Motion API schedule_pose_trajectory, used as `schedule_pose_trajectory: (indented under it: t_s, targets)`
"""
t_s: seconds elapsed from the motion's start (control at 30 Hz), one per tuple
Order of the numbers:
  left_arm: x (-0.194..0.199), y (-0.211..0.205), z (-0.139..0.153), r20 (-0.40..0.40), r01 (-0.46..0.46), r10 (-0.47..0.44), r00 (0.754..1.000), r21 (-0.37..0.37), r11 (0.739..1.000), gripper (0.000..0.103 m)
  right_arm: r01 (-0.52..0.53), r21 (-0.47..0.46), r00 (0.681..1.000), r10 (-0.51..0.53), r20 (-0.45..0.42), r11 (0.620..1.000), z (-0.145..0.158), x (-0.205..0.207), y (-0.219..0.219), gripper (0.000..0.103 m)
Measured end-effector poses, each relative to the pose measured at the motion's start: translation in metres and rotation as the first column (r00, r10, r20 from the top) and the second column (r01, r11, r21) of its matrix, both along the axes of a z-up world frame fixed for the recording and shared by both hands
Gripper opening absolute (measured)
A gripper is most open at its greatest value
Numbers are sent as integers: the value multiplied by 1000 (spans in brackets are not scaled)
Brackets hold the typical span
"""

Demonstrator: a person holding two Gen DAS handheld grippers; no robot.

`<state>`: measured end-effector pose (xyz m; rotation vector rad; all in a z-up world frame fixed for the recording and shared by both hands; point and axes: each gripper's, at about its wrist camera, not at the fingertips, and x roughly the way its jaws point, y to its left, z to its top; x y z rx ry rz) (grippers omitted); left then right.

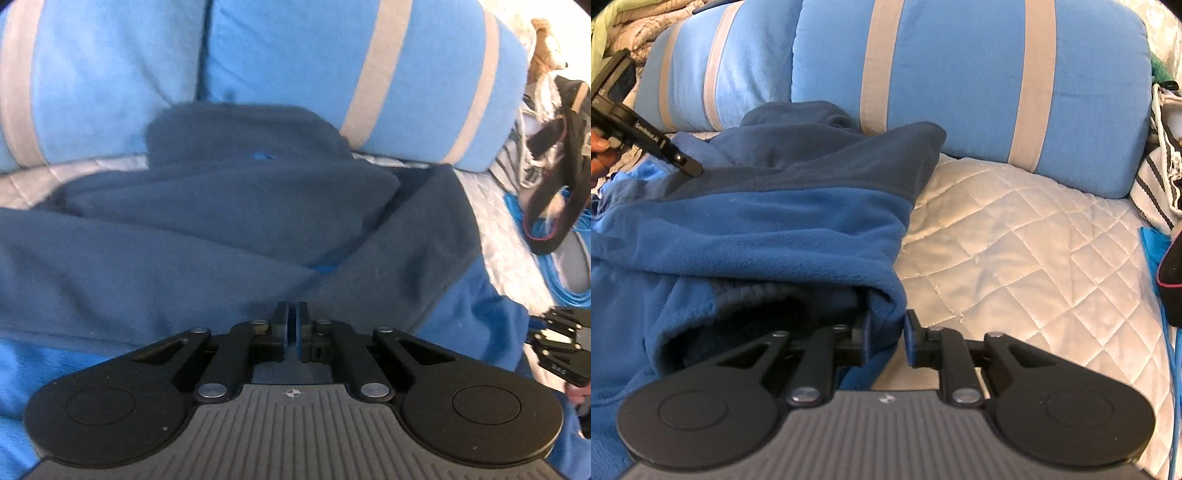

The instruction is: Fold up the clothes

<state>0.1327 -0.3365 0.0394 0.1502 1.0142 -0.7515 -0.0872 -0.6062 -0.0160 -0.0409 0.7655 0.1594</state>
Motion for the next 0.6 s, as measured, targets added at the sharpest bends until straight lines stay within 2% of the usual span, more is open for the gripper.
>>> schedule_pose_trajectory:
  t_s: [0.13, 0.2, 0.27, 0.33, 0.4, 0.47, 0.57, 0.6]
  targets:
    - [-4, 2, 3, 54, -13, 9, 999, 59, 998, 4, -4, -12, 1000, 4, 0, 1000, 0, -1, 1, 19]
    - [-8, -1, 4, 43, 5, -9, 999, 81, 997, 7, -8, -17, 1000, 8, -4, 1000, 1, -1, 1, 20]
    - [-10, -3, 6, 27, 17, -19, 999, 90, 996, 8, -11, -23, 1000, 11, -7, 1000, 1, 0, 2, 26]
    - [-13, -6, 12, 37, 10, -13, 999, 85, 996, 16, -18, -43, 1000, 18, -2, 999, 6, -2, 5, 35]
    - [-18, 1, 22, 44, -11, 8, 999, 73, 997, 46, -18, -57, 1000, 19, 11, 998, 13, -6, 7, 42]
    - [-23, 13, 32, 60, -27, 24, 998, 55, 998, 59, -19, -62, 999, 21, 29, 998, 21, -10, 9, 53]
    - [-32, 38, 46, 90, -48, 42, 995, 55, 997, 65, -19, -55, 997, 23, 71, 998, 33, -14, 11, 68]
    - [-34, 47, 48, 96, -55, 49, 994, 60, 997, 66, -15, -46, 996, 19, 87, 999, 37, -14, 11, 69]
